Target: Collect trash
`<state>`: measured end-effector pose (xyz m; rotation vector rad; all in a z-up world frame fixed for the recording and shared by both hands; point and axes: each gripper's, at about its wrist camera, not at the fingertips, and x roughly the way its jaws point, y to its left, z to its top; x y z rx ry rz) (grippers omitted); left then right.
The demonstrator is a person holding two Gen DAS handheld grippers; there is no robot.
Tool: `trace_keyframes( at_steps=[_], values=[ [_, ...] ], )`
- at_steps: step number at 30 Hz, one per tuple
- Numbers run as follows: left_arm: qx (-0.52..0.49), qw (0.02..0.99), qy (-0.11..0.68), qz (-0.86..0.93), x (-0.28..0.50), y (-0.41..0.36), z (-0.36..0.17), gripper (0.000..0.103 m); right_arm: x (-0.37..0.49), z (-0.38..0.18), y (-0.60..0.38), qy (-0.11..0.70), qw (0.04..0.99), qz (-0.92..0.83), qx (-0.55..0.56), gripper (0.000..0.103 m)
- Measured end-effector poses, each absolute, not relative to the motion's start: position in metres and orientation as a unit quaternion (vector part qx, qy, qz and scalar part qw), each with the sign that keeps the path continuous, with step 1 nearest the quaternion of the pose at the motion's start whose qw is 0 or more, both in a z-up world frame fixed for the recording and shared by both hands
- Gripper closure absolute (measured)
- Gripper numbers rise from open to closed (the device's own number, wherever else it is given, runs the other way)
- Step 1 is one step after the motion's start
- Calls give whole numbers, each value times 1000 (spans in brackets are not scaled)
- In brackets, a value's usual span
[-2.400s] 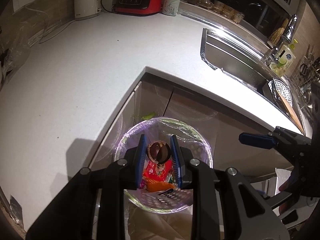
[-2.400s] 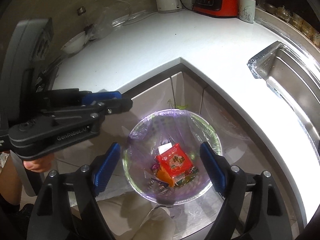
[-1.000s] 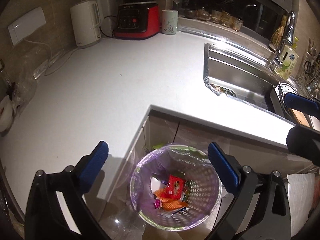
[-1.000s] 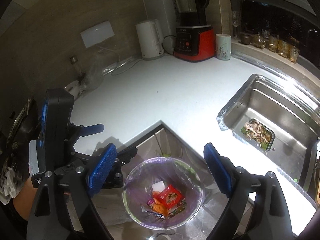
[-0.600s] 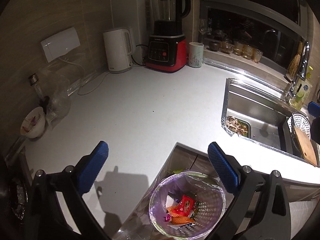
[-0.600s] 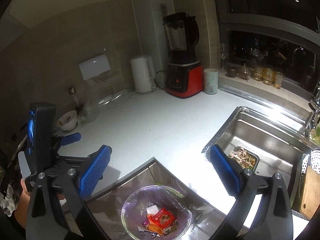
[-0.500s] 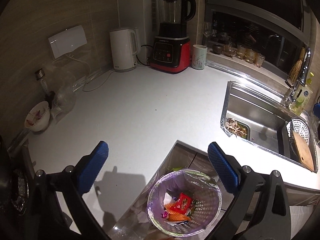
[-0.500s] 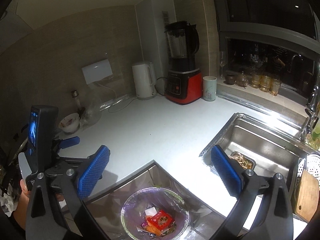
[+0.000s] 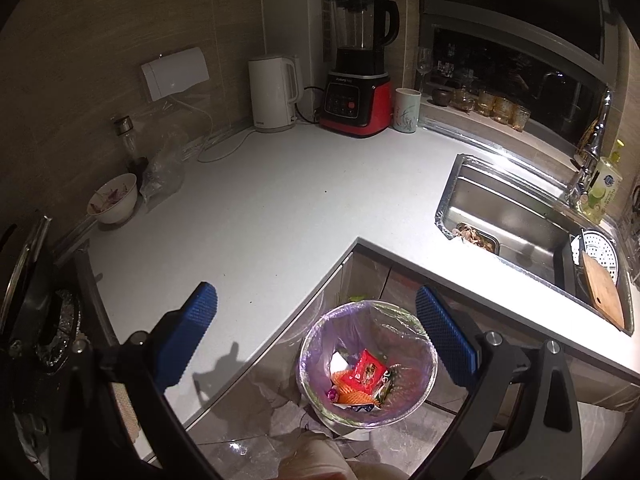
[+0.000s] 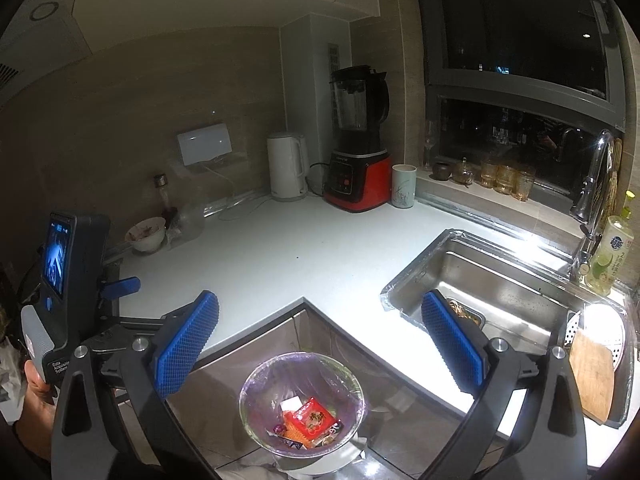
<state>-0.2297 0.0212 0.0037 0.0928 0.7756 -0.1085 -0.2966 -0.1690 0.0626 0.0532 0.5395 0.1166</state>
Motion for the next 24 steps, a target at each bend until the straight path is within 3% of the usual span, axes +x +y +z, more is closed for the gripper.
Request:
trace_keyframes(
  at_steps=[24],
  values=[
    [24,933,356,-47,-263,27,24,8,-339,69,-156,243,968,59,15,2]
  ],
)
